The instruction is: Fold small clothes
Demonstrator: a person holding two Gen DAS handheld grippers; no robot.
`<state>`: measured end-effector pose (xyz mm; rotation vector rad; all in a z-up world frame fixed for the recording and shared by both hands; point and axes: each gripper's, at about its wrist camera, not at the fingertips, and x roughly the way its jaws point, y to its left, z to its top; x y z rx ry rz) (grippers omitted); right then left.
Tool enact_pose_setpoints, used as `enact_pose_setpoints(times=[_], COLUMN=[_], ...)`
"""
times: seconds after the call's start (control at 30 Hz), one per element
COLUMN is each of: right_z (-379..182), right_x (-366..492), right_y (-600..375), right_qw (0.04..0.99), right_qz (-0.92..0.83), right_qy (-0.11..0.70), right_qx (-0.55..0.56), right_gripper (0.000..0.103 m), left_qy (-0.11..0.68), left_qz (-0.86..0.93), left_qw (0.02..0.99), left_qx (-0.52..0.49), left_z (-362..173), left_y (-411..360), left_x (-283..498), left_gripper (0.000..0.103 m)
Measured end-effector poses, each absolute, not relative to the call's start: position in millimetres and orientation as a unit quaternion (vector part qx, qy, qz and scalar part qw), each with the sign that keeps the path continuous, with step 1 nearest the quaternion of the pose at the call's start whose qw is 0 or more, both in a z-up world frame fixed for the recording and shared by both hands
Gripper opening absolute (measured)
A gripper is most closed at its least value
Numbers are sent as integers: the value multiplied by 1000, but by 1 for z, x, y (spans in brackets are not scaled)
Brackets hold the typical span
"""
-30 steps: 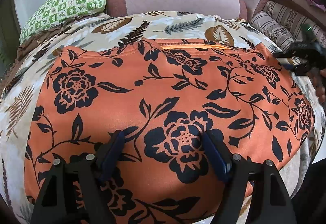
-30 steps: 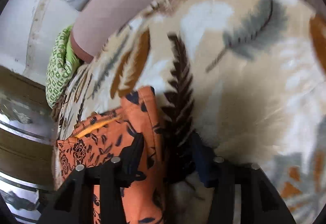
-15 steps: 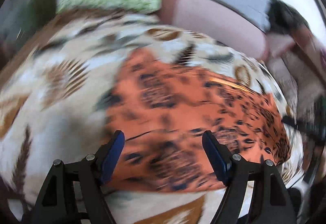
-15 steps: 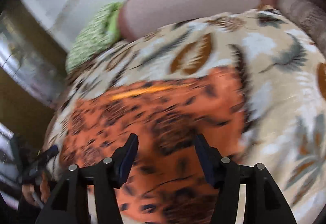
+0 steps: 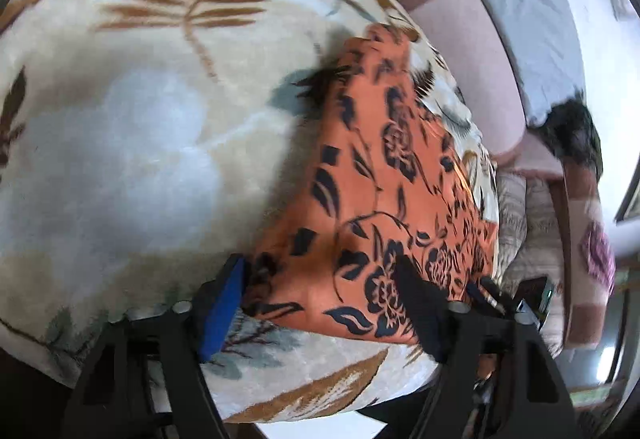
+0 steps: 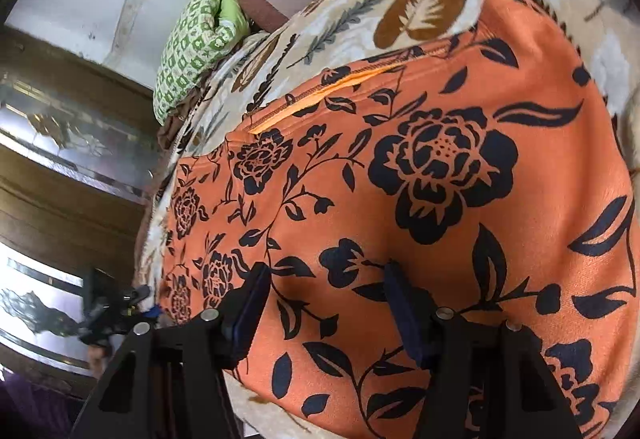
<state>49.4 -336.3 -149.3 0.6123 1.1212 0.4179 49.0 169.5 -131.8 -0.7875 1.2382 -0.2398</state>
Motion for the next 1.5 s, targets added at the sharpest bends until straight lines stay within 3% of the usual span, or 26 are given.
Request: enact_pose_setpoints(times=[0.1,0.17,0.2,0.23,0.5,0.63,0.7,0.77,0.83,0.87,1.07,1.27,1.3,1.33,1.37,1.43,1.5], right_z=[-150,-150,-150,-150,-151,-153,-152,-153,-154,-155,-153,-153,-153,-153,-153,-153,-153], right_x=[50,51,51,51,53,56,56,56,56,57,56,56,56,56,56,56,55], right_y=[-334,-333,-332,-332,-330,-329,-329,-329,-329,-329,-326,-328,-328,-328,-328,-329,-329], right_qw=[783,784,784,785,785,783,783,784,784,784,786,783,783,782,782,783,784], right_qz=[193,192,192,191,190,190,191,193,193,193,195,199,200,201,202,203,202], right_qy=[522,524,524,524,527,531,531,528,527,528,527,527,527,527,527,527,525], right_qx=[277,272,272,271,265,264,263,263,264,265,258,264,263,263,263,263,263], right_gripper=[63,63,64,64,64,64,64,64,64,64,67,67,67,67,67,67,67], left_qy=[561,574,580,591,530,596,582,554,524,513,531,568,570,569,577,579,565], left_qz=[-112,-103,-97,-96,-91,-48,-52,-66,-92,-98,-122,-123,-121,-122,-136,-137,-138], left_qw=[734,746,750,750,817,778,784,804,821,825,789,765,763,766,759,757,780], left_qx=[-367,-323,-304,-281,-209,-194,-211,-204,-209,-214,-283,-277,-280,-275,-270,-268,-232], left_z=[-132,-130,-128,-128,-66,-123,-120,-99,-79,-75,-103,-136,-138,-137,-137,-132,-117], left_y=[172,164,161,157,136,143,146,145,148,151,168,148,147,146,143,142,133], left_x=[48,49,50,53,32,49,48,49,56,62,137,176,178,180,184,183,180], left_gripper=[72,60,35,18,13,15,19,32,69,74,74,73,69,42,24,15,13])
